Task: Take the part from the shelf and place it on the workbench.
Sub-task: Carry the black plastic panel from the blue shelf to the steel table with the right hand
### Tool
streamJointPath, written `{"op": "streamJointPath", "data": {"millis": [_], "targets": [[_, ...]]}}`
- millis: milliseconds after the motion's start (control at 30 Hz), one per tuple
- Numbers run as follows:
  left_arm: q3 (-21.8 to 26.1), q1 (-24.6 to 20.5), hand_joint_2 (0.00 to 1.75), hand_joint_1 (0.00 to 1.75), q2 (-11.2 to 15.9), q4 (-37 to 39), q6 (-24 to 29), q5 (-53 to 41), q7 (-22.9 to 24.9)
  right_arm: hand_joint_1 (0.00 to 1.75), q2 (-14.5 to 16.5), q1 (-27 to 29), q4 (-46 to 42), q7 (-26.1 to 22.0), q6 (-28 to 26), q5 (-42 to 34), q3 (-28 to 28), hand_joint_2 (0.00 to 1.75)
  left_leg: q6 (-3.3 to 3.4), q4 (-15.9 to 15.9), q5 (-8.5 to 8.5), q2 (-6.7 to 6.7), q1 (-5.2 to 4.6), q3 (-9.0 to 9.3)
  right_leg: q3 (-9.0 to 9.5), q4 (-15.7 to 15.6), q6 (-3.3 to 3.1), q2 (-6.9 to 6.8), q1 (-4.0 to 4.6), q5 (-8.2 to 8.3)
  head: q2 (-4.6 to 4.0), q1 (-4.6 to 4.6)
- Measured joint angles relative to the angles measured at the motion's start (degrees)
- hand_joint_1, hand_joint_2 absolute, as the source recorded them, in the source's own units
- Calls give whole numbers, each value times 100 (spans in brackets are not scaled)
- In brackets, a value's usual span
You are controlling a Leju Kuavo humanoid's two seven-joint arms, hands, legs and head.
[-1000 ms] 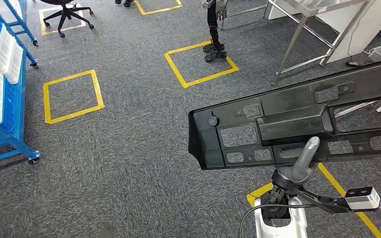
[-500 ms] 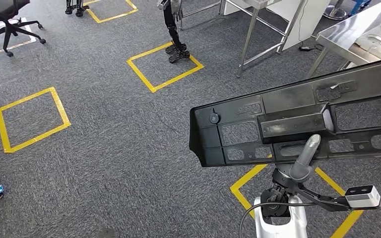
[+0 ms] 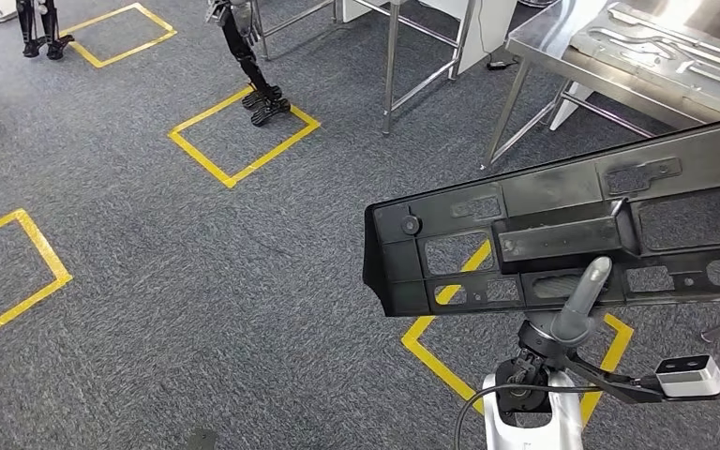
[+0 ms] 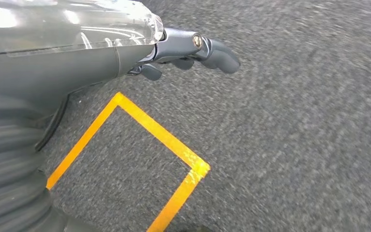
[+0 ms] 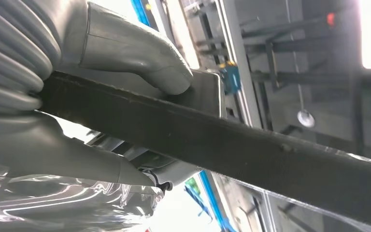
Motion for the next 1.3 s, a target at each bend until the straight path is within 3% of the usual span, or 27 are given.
{"op": "streamJointPath", "data": {"millis": [33, 100, 167, 200, 233, 267, 333, 400, 433, 467, 500, 567, 633, 700, 733, 767, 833, 900, 1000, 1033, 1100, 1133, 1200, 1233, 1267, 1300], "targets": [[-4, -13, 175, 0, 1, 0, 0, -2, 1, 175, 0, 2, -11, -3, 1, -1, -14, 175, -24, 112, -90, -123, 13, -33, 10, -18, -39, 68, -16, 11, 0, 0], [-8, -18, 175, 0, 5, 0, 1, -3, 2, 175, 5, 1, -29, -4, 2, -1, -27, 175, -50, 712, -425, -474, 33, -295, 23, -37, -99, 199, -34, 22, 0, 0], [-10, 7, 175, 0, 11, 0, 1, 1, 7, 175, 9, 11, -30, -1, 2, -1, -32, 175, -54, 1525, -731, -620, 34, -715, 25, -35, -129, 361, -17, 19, 0, -1], [-11, 17, 175, 0, 13, 0, 1, 3, 9, 175, 9, 19, -29, -2, 2, -2, -34, 175, -46, 1731, -737, -637, 31, -851, 29, -31, -133, 457, -4, 18, 0, -1], [-11, 23, 175, 0, 14, 0, 1, 6, 10, 175, 9, 24, -29, -2, 2, -2, -38, 175, -28, 1696, -616, -646, 30, -878, 36, -26, -135, 556, 7, 17, 0, -1], [-12, 24, 175, 0, 15, 0, 1, 4, 10, 175, 9, 26, -29, -2, 2, -2, -40, 175, 0, 1421, -392, -680, 27, -794, 46, -19, -135, 653, 15, 15, 0, -1], [-12, 19, 175, 0, 29, 0, 1, 0, 9, 175, 9, 27, -29, -5, 2, 2, -43, 175, 76, 594, 54, -924, 27, -481, 53, -4, -122, 825, 22, 10, 0, -1], [-13, 9, 175, 0, 51, -1, 1, -2, -2, 175, 8, 41, -32, -15, 7, 11, -47, 175, 125, 119, 195, -1148, 20, -281, 20, 10, -66, 974, -6, 12, 0, -1], [-14, -2, 175, 0, 58, -1, 1, 3, -10, 175, 8, 58, -38, -21, 15, 16, -52, 175, 138, 68, 174, -1170, 10, -253, -1, 9, -23, 1042, -25, 22, 0, -1], [-14, -20, 175, 0, 56, -1, 0, 8, -22, 175, 7, 76, -51, -25, 32, 19, -61, 175, 151, 34, 182, -1112, 9, -233, -18, -1, 24, 1114, -35, 34, 0, -1], [-15, -44, 175, 0, 56, -1, 1, 16, -31, 175, 7, 93, -72, -28, 56, 19, -76, 175, 173, -3, 200, -1045, 17, -215, -28, 6, 58, 1092, -35, 31, 0, -1], [-16, -85, 175, 0, 61, 1, 1, 42, -46, 175, 5, 75, -113, -29, 107, 10, -116, 175, 229, -92, 240, -879, 48, -167, -154, 254, 108, 763, -9, -133, 0, 2], [-16, -89, 175, 0, 74, 2, 1, 64, -43, 175, 4, 43, -125, -20, 119, -15, -159, 175, 257, -120, 241, -699, 43, -146, -491, 927, 154, 358, -28, -483, 0, 3], [-18, -68, 175, 0, 80, 2, 1, -15, 32, 175, 4, 62, -124, -16, 85, -31, -218, 175, 250, -111, 218, -519, 37, -142, -800, 1517, 213, 238, -73, -672, 0, 3], [-22, -56, 175, 0, 81, 0, 0, -119, 105, 175, 4, 85, -130, -22, 56, -19, -258, 175, 240, -104, 202, -435, 38, -135, -816, 1540, 237, 211, -95, -616, 0, 3], [-27, -45, 175, 0, 82, -4, -1, -254, 193, 175, 4, 115, -145, -31, 22, 10, -295, 175, 224, -94, 179, -354, 41, -121, -695, 1311, 255, 165, -112, -457, 0, 3], [-40, -25, 175, 0, 86, -19, -3, -530, 350, 175, 5, 181, -198, -51, -34, 95, -342, 175, 169, -61, 113, -213, 33, -78, -260, 523, 250, -54, -110, -109, 0, 3], [-47, -11, 175, 0, 96, -32, -4, -691, 427, 175, 9, 234, -240, -62, -65, 170, -355, 175, 92, -32, 47, -105, 8, -36, -16, 70, 186, -206, -74, 5, 0, 2], [-47, -2, 175, 0, 102, -51, -4, -714, 400, 175, 14, 264, -240, -38, -109, 275, -368, 175, -17, -38, -17, 28, 7, 42, -11, 37, 70, -51, -55, -26, 0, 2], [-47, -3, 175, 0, 103, -60, -6, -701, 379, 175, 14, 251, -231, -25, -139, 324, -365, 175, -48, 18, -78, -48, 20, 41, 1, 24, 31, 18, -69, -23, 0, 2], [-47, 18, 175, 0, 104, -75, -30, -680, 357, 175, 19, 201, -196, 8, -242, 434, -333, 175, -82, 471, -362, -359, 44, -142, 24, -4, -41, 152, -99, -9, 0, 1], [-47, 47, 175, 0, 104, -81, -57, -678, 349, 175, 21, 182, -172, 23, -299, 486, -305, 175, -83, 874, -553, -516, 45, -334, 23, -6, -64, 227, -91, -11, 0, 1], [-48, 129, 175, 0, 97, -97, -151, -726, 317, 175, 22, 189, -129, 64, -406, 570, -247, 175, -73, 1596, -786, -626, 42, -729, 23, -1, -87, 403, -65, -13, 0, 1], [-49, 161, 175, 0, 83, -111, -235, -771, 286, 175, 20, 210, -119, 85, -451, 598, -224, 175, -57, 1697, -737, -641, 41, -820, 26, 4, -89, 499, -51, -14, 0, 1], [-50, 179, 175, 0, 68, -125, -347, -810, 252, 175, 17, 231, -114, 115, -493, 617, -203, 175, -32, 1558, -574, -659, 39, -801, 31, 11, -88, 593, -39, -16, 0, 1], [-51, 180, 175, 0, 51, -139, -499, -835, 214, 175, 14, 251, -113, 145, -526, 627, -182, 175, 2, 1219, -332, -709, 37, -686, 37, 19, -86, 683, -31, -18, 0, 1]]}}
